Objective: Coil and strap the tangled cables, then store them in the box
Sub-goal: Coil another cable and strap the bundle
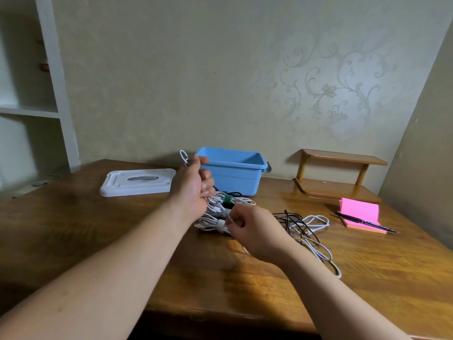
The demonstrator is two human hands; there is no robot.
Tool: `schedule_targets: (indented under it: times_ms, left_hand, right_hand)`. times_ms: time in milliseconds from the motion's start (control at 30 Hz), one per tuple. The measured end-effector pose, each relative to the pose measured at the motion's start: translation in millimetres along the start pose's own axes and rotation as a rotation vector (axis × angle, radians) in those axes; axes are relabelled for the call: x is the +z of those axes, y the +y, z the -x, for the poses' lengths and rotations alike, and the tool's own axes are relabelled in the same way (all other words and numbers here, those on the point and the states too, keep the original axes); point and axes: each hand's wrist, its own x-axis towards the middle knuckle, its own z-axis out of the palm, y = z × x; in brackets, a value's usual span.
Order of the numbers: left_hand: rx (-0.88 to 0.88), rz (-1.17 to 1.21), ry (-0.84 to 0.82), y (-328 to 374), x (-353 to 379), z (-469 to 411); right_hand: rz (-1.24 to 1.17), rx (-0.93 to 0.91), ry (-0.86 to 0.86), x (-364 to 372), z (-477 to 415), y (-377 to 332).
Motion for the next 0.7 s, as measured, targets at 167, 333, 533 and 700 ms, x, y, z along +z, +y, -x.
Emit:
schedule_targets:
  times_ms: [167,333,533,700]
  left_hand:
    - [-0.056,-0.179,-0.166,36.2,-3.7,-12.0]
    - [-0.054,-0.943,-0.406,19.7,-13.1,0.6]
    - [-0.091,-1.305,-0.701,-5.9,-10.4,9.7]
    - [0.07,-1.007,-0.447,-5.7,-12.2,12.1]
  right_hand:
    - [0.078,0.034,-0.268,-3.0,3.0,16.0]
    - [-0.156,0.102,0.084,-13.1,-4.5,25.8]
    - [-0.092,0.084,0.171,-30.4,-22.9,14.4]
    - [-0.395,0.105,0.104,-49.7,-14.2,27.0]
